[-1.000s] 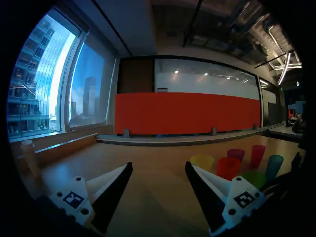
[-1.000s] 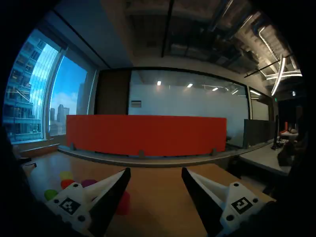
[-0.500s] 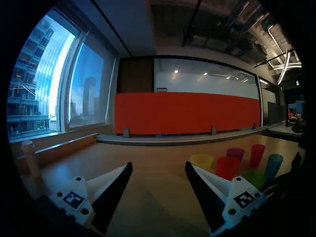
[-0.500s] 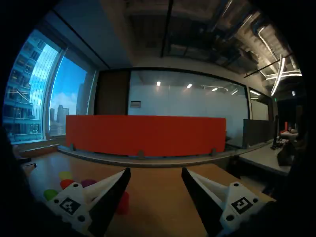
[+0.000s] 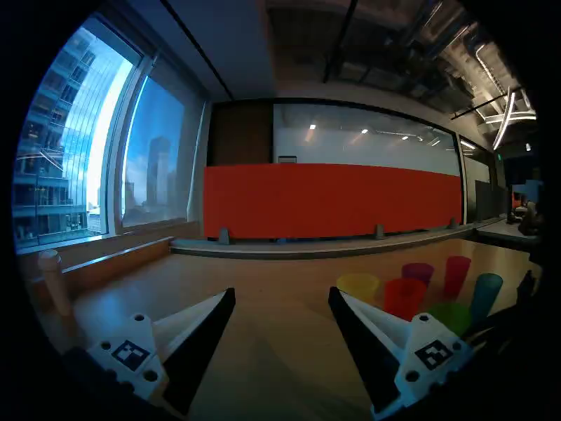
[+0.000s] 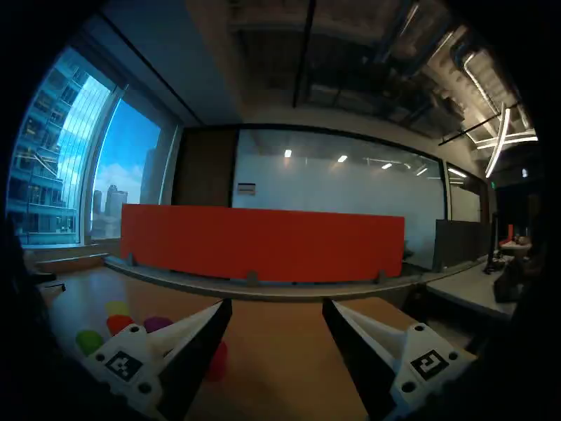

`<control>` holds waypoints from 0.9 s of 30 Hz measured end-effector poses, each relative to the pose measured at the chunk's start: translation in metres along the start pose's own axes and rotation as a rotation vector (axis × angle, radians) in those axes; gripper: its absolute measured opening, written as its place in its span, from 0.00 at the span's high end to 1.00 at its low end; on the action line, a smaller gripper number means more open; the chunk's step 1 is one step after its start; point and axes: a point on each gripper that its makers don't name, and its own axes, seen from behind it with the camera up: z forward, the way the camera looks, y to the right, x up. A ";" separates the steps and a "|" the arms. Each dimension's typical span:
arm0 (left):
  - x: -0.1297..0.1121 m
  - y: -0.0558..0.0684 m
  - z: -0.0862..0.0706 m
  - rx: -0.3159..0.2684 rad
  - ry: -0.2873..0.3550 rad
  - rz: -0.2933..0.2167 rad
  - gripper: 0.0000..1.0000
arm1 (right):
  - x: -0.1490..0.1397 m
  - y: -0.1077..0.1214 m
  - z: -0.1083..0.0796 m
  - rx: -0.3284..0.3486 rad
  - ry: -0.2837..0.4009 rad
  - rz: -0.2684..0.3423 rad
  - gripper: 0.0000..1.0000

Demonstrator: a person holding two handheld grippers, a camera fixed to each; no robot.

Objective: Pour water

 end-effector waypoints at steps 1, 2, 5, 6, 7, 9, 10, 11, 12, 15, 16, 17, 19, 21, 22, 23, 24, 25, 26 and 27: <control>0.000 0.000 0.000 0.000 0.000 0.000 0.01 | 0.000 0.001 0.000 0.001 0.005 -0.002 0.00; 0.000 0.000 0.000 0.000 0.000 0.000 0.01 | 0.000 0.002 0.001 0.001 0.009 -0.004 0.00; 0.000 0.000 0.000 0.000 0.000 -0.001 0.01 | -0.003 0.004 0.001 0.001 0.023 -0.003 0.00; 0.000 0.000 0.000 0.000 0.000 -0.001 0.01 | -0.004 0.004 0.001 0.002 0.027 -0.002 0.00; 0.000 0.000 0.000 0.000 0.000 -0.001 0.01 | -0.006 0.005 0.001 0.004 0.030 0.001 0.00; 0.000 -0.001 0.000 0.000 0.000 0.000 0.01 | -0.010 0.005 0.001 0.008 0.035 0.008 0.00; 0.000 -0.001 0.000 0.000 0.000 0.000 0.01 | -0.013 0.006 0.002 0.009 0.036 0.013 0.00; 0.000 -0.001 0.000 0.000 0.000 0.000 0.01 | -0.016 0.006 0.002 0.010 0.036 0.018 0.00; 0.000 -0.001 0.000 0.000 0.000 0.000 0.01 | -0.018 0.006 0.003 0.011 0.037 0.023 0.00; 0.000 -0.001 0.000 0.000 0.000 -0.001 0.01 | -0.027 0.007 0.003 0.011 0.035 0.036 0.00; 0.000 0.000 0.000 0.000 0.000 -0.001 0.01 | -0.031 0.006 0.004 0.010 0.035 0.037 0.00; 0.000 0.000 0.000 0.000 0.000 -0.001 0.01 | -0.035 0.006 0.004 0.010 0.036 0.039 0.00; 0.000 0.000 0.000 0.000 0.000 0.000 0.01 | -0.042 0.006 0.005 0.006 0.033 0.045 0.00; 0.000 0.000 0.000 0.000 0.000 0.000 0.01 | -0.048 0.006 0.006 0.002 0.029 0.052 0.00; 0.000 0.000 0.000 0.000 0.000 0.000 0.01 | -0.051 0.006 0.007 -0.002 0.028 0.057 0.00; 0.000 0.000 0.000 0.000 0.000 0.000 0.01 | -0.054 0.007 0.008 -0.006 0.026 0.061 0.00; 0.000 0.000 0.000 0.000 0.000 0.000 0.01 | -0.057 0.007 0.008 -0.009 0.025 0.064 0.00; 0.000 0.000 0.000 0.000 0.000 0.000 0.01 | -0.059 0.007 0.009 -0.011 0.024 0.066 0.00; 0.000 0.000 0.000 0.000 0.000 -0.001 0.01 | -0.062 0.007 0.010 -0.013 0.023 0.068 0.00; 0.000 0.000 0.000 0.000 0.000 -0.001 0.01 | -0.064 0.006 0.010 -0.014 0.023 0.068 0.00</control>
